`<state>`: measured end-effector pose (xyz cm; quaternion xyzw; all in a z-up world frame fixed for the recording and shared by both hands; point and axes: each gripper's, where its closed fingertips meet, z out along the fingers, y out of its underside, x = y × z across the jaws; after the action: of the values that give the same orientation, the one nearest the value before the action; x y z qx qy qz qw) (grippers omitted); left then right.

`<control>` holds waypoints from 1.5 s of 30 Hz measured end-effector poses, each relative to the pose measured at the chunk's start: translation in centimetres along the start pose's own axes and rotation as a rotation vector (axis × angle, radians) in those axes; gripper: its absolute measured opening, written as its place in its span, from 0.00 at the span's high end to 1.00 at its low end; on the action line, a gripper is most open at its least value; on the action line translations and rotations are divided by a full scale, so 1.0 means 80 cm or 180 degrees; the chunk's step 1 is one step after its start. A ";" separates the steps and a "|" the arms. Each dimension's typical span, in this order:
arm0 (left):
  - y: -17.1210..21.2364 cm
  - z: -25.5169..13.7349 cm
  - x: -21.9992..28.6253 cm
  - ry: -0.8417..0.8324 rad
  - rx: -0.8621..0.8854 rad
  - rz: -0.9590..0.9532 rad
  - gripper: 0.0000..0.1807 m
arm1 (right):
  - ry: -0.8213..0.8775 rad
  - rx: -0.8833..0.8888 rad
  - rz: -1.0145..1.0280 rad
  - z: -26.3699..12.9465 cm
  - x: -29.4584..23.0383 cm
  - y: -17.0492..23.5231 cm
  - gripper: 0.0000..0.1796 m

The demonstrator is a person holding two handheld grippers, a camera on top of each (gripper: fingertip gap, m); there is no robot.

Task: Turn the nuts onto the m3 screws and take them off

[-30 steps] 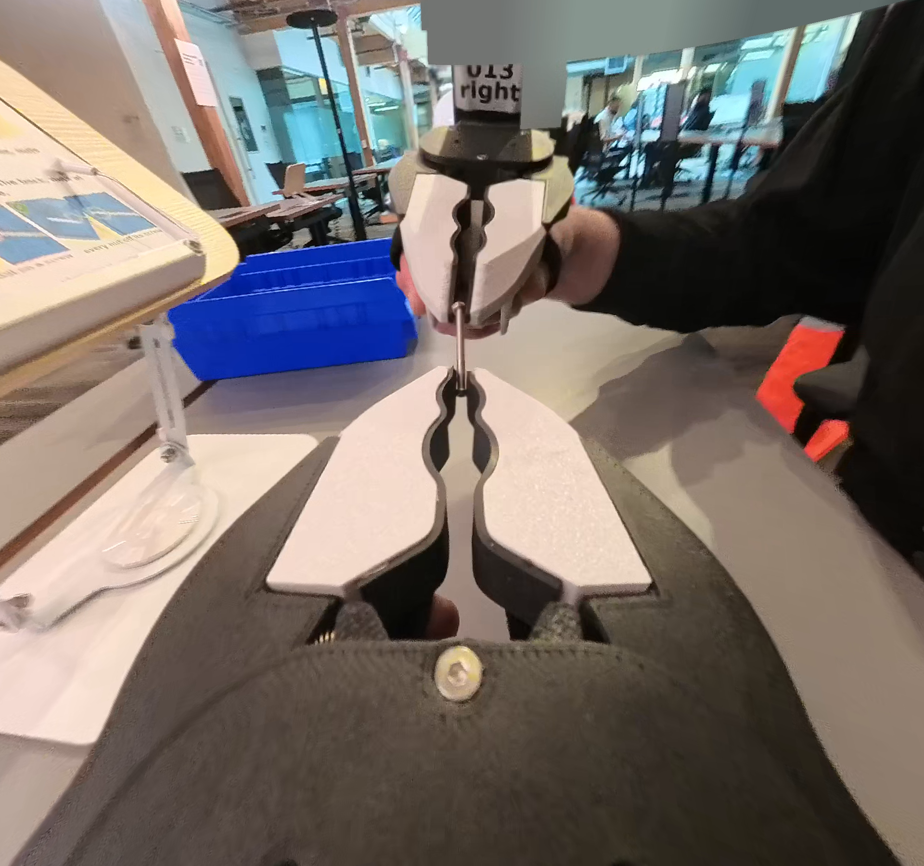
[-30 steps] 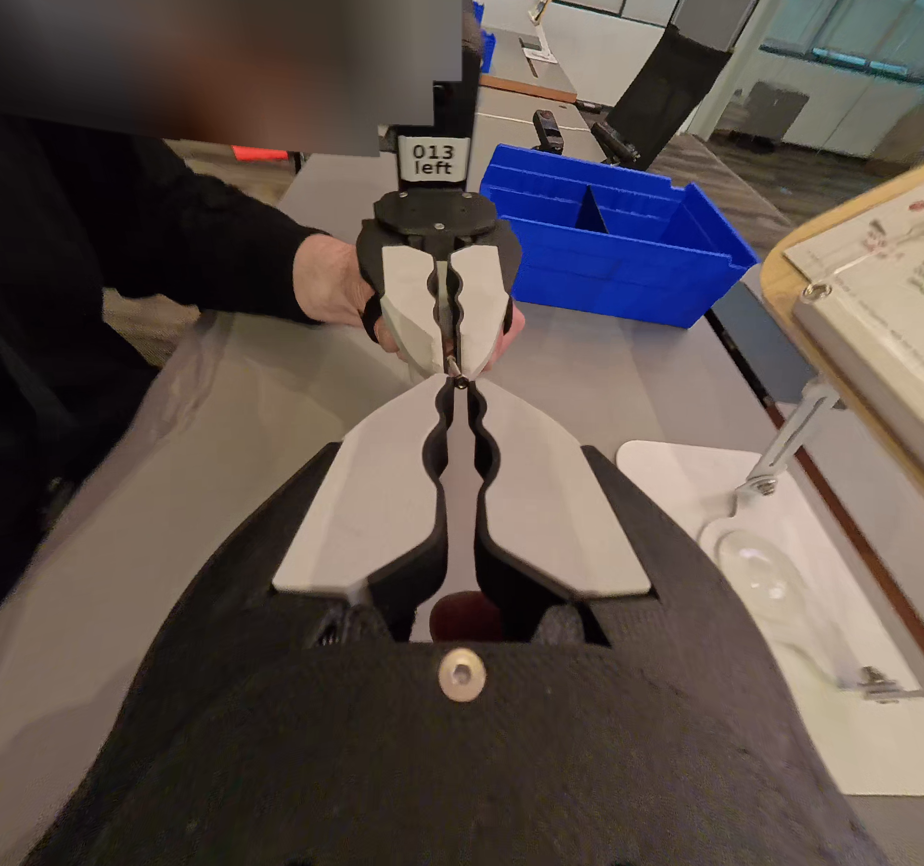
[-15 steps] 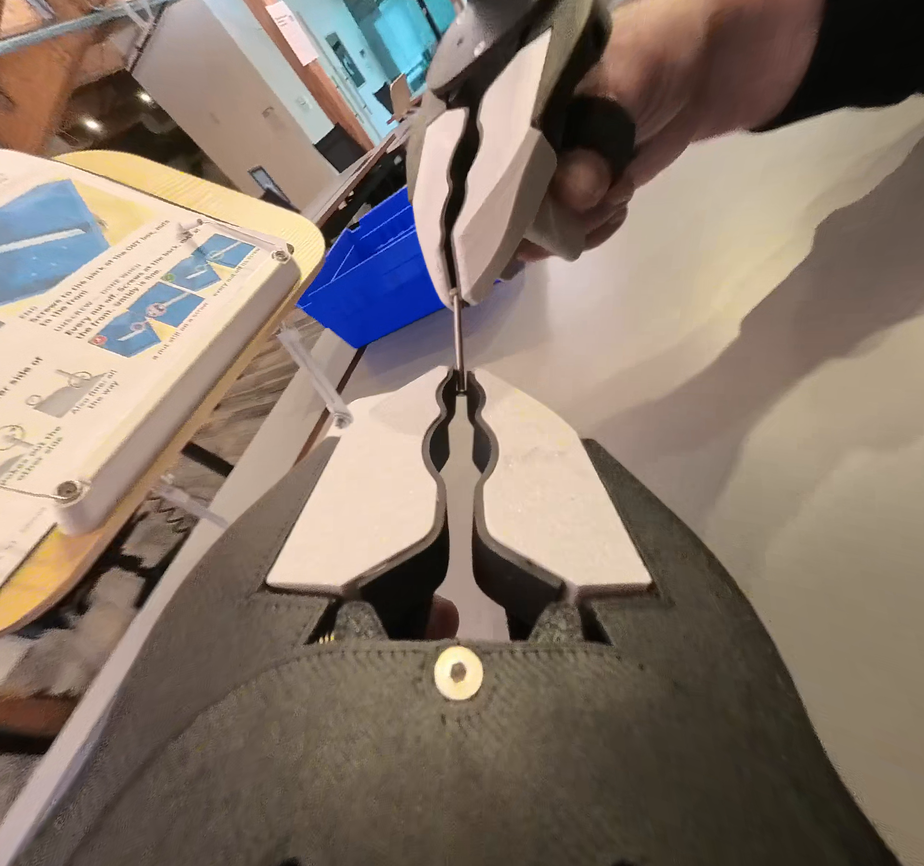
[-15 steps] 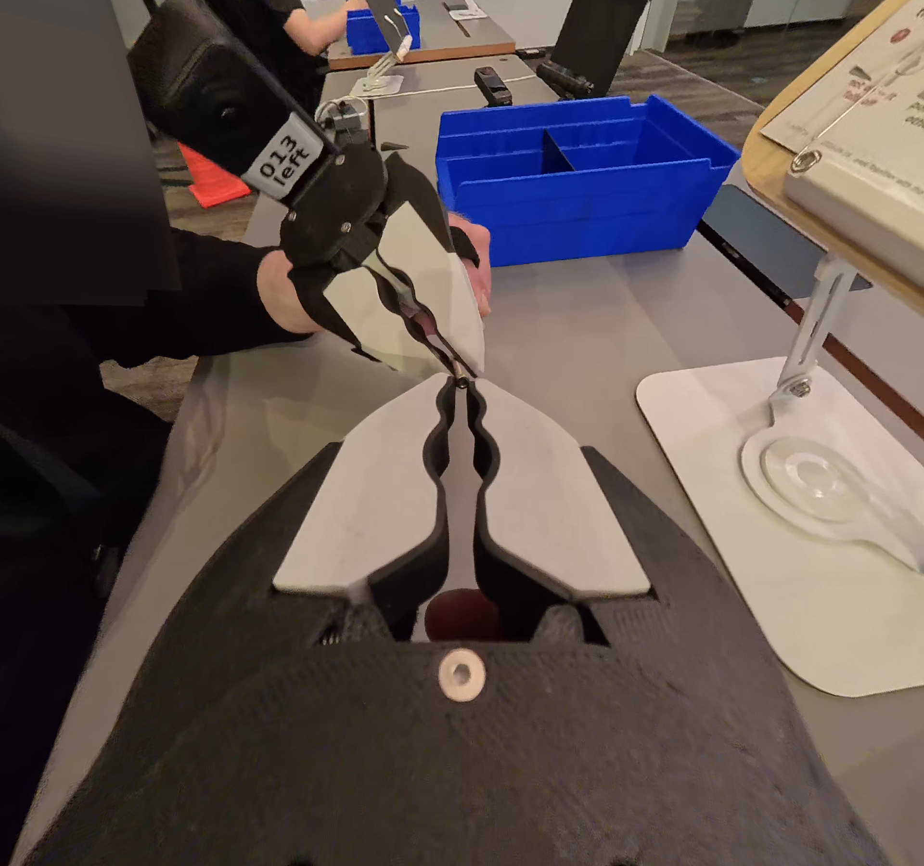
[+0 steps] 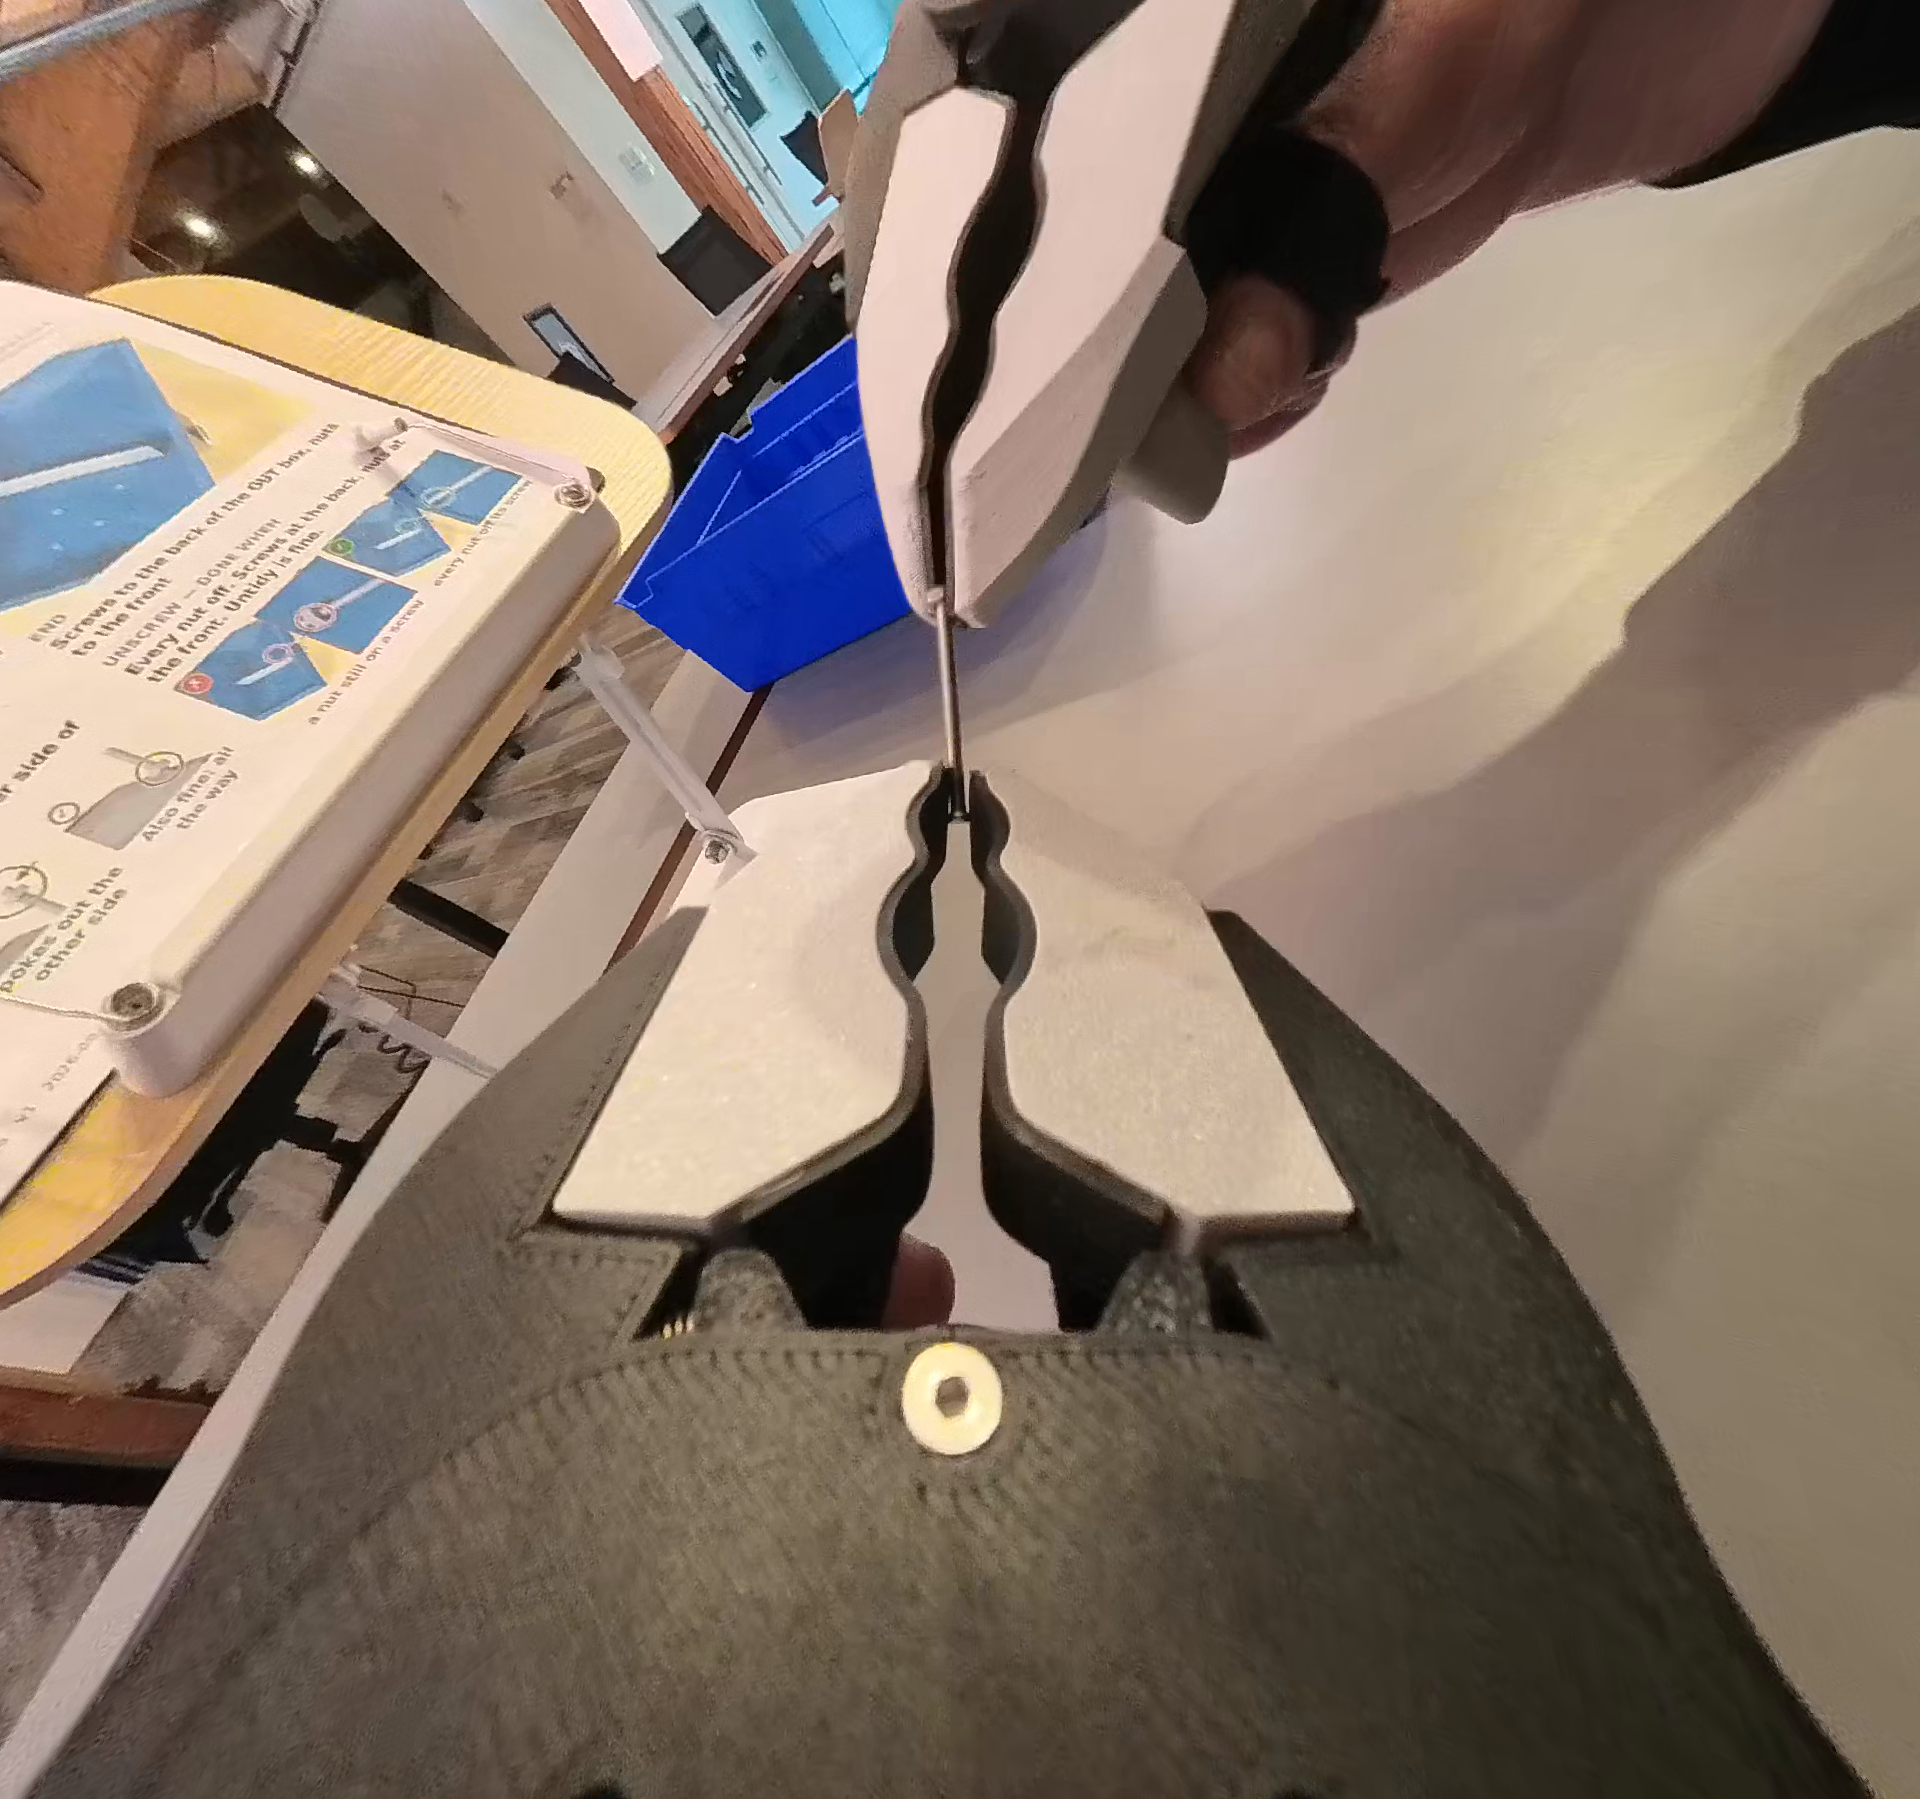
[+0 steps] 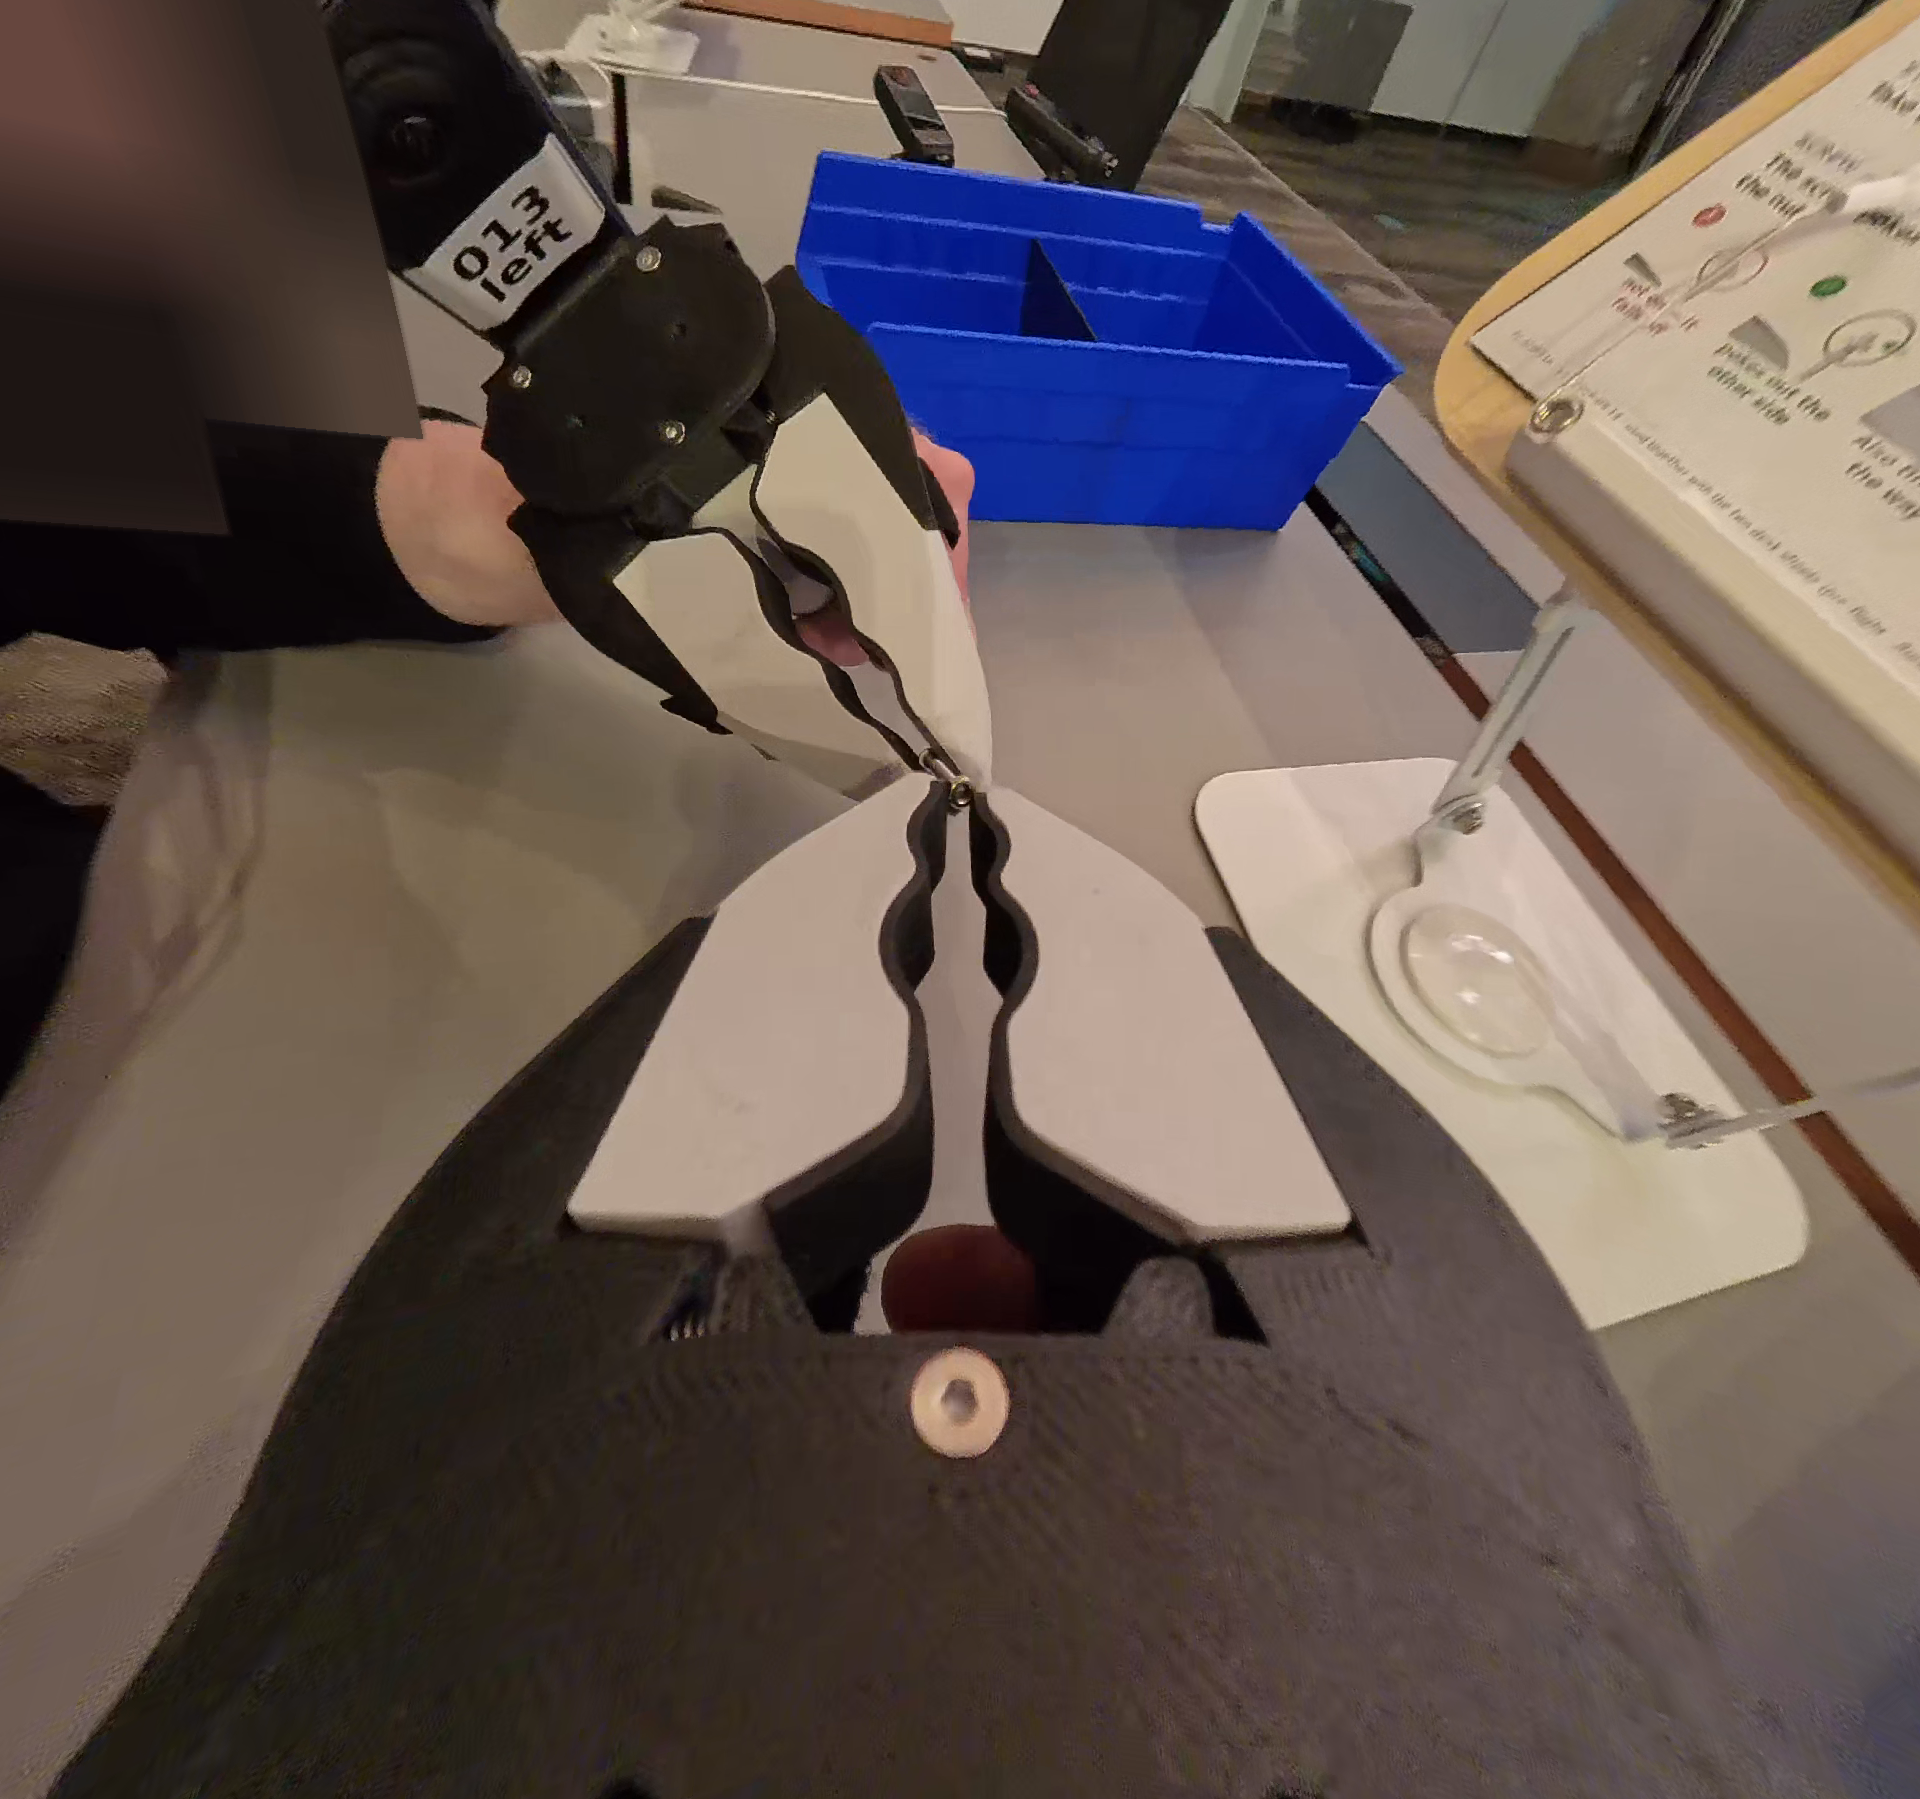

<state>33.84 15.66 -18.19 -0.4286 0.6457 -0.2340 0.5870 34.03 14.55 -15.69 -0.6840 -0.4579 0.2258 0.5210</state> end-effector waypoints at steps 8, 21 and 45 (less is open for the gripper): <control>0.001 0.001 -0.001 0.0050 0.0053 -0.0172 0.98 | 0.0284 -0.0125 -0.0410 0.001 0.002 -0.001 0.98; -0.002 0.002 -0.002 0.0082 0.0158 -0.0307 0.98 | 0.0266 -0.0118 -0.0427 0.001 0.002 -0.005 0.97; 0.007 -0.011 -0.029 0.0027 0.0437 -0.0918 0.98 | 0.0250 0.0079 -0.0039 -0.027 0.011 0.003 0.97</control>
<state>32.74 17.72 -17.15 -0.4747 0.5625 -0.3613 0.5725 36.21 14.23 -15.00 -0.6830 -0.4384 0.2013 0.5484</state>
